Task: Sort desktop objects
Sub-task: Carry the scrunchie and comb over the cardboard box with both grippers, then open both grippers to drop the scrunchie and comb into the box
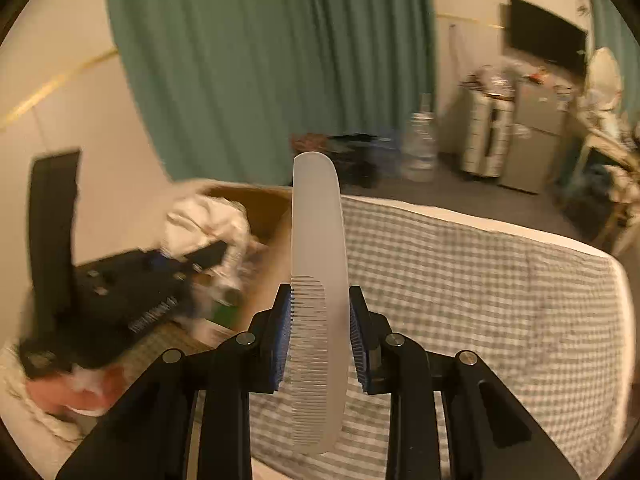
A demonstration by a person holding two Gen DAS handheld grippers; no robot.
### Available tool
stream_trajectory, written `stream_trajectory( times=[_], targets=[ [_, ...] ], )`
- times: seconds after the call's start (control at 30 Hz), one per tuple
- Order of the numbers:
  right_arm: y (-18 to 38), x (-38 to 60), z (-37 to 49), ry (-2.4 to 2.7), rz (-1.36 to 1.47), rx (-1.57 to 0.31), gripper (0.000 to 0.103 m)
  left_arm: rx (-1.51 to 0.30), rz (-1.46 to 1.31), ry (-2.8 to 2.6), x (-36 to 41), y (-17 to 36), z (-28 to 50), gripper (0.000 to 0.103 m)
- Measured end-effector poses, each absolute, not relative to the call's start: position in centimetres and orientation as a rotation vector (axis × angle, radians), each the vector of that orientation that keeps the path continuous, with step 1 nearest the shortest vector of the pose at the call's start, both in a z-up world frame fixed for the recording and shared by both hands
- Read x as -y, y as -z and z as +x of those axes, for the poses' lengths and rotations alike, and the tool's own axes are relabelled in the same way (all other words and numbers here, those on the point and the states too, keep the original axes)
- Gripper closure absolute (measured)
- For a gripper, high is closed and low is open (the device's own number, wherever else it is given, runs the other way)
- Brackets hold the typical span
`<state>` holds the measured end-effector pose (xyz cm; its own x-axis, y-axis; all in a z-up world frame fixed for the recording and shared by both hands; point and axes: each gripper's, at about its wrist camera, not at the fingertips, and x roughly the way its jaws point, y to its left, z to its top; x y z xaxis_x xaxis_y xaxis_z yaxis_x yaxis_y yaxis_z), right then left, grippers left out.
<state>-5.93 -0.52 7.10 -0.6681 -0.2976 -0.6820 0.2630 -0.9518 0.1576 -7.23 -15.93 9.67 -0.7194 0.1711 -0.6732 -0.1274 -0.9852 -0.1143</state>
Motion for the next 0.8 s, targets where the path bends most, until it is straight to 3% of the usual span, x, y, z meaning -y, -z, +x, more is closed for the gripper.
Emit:
stream_trajectory(
  times=[0.23,0.43,0.47,0.5,0.53,0.57,0.6,0.73,0.8],
  targets=[
    [-5.1,8.4,-9.9,2.409,1.114,0.098,0.077,0.207,-1.217,-2.851,24.7,-5.5,-8.8,0.087],
    [-0.8,11.6,-14.9,2.335,1.213,0.163,0.076,0.198,-1.345,-2.794,26.7,0.0,-10.3,0.086],
    [-0.5,11.3,-15.7,2.338,1.218,0.176,0.076,0.199,-1.349,-2.789,26.5,0.3,-10.5,0.08],
    [-0.1,11.5,-16.2,2.344,1.226,0.194,0.066,0.19,-1.351,-2.789,26.5,0.7,-10.7,0.071],
    [0.0,11.6,-16.7,2.351,1.231,0.204,0.057,0.161,-1.358,-2.792,26.2,1.1,-11.1,0.043],
    [0.0,11.5,-17.2,2.372,1.23,0.206,0.04,0.142,-1.368,-2.788,26.2,1.2,-11.4,0.023],
    [-0.5,12.2,-17.5,2.416,1.228,0.199,0.034,0.13,-1.373,-2.772,26.1,1.4,-11.7,0.022],
    [-2.6,12.5,-17.0,2.545,1.139,0.16,0.033,0.077,-1.381,-2.748,26.1,0.6,-10.8,0.021],
    [-4.0,11.3,-16.3,2.591,1.104,0.171,0.023,0.087,-1.36,-2.759,26.5,-0.5,-10.3,0.019]
  ],
)
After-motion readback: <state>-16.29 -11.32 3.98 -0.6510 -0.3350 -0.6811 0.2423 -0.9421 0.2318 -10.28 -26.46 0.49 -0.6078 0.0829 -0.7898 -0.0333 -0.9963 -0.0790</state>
